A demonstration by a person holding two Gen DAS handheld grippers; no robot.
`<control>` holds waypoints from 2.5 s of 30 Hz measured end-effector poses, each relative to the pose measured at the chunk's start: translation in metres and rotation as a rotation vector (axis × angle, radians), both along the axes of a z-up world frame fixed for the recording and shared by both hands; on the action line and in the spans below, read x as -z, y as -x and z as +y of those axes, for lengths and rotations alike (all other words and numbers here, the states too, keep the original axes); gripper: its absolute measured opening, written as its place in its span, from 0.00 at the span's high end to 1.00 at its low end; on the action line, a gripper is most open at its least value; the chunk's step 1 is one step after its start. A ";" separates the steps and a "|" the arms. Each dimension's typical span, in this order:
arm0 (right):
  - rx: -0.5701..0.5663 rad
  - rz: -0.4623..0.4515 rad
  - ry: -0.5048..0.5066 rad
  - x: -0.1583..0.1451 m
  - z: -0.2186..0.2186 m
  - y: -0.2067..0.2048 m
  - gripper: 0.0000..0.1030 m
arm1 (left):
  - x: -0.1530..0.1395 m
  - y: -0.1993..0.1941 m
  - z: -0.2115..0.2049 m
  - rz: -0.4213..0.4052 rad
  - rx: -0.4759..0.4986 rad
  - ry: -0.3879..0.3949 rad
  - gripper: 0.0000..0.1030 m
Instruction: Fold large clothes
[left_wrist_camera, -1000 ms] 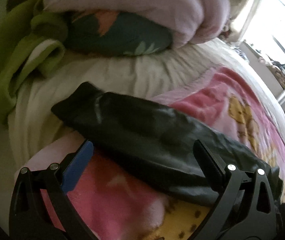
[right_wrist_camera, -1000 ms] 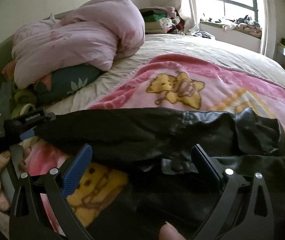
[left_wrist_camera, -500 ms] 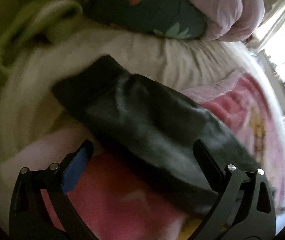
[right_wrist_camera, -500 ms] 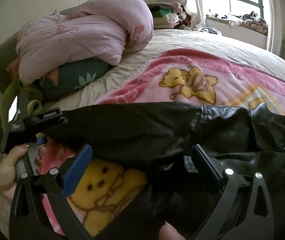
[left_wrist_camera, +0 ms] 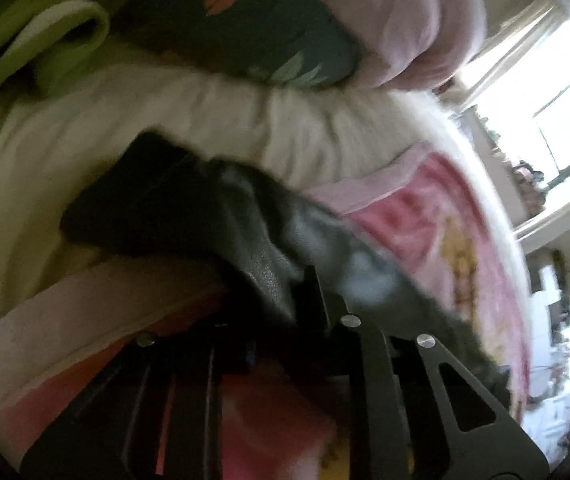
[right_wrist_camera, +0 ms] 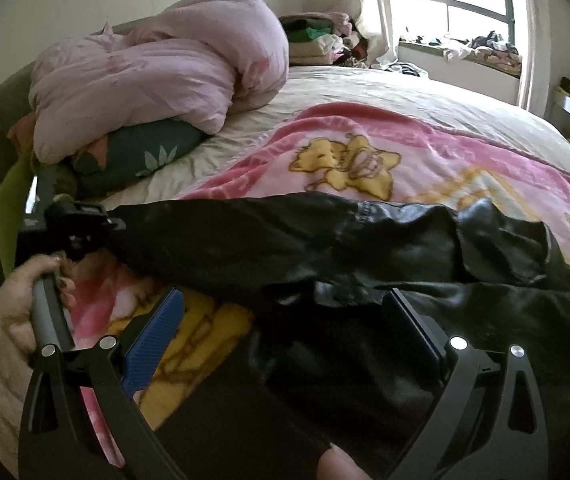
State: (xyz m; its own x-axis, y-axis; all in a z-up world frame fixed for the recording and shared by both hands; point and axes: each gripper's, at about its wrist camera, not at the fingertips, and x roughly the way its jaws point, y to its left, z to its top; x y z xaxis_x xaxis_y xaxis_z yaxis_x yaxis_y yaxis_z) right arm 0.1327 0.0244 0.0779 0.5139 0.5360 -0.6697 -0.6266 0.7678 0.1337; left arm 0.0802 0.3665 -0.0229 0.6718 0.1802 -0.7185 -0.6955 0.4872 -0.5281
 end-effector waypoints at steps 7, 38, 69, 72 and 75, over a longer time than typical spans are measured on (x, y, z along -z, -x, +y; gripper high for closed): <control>0.066 0.007 -0.014 -0.001 -0.041 0.000 0.04 | -0.046 0.001 -0.026 -0.166 0.045 -0.075 0.98; 0.459 -0.110 -0.010 -0.019 -0.217 0.002 0.04 | -0.153 -0.025 -0.248 -0.574 0.701 -0.448 0.99; 0.799 0.046 -0.255 -0.017 -0.370 -0.009 0.04 | -0.001 -0.049 -0.457 -0.118 1.511 -0.503 0.19; 0.814 0.048 -0.256 -0.015 -0.378 -0.008 0.04 | -0.012 -0.037 -0.457 -0.154 1.528 -0.508 0.13; 0.834 0.049 -0.264 -0.015 -0.386 -0.008 0.04 | -0.025 -0.022 -0.456 -0.213 1.486 -0.626 0.09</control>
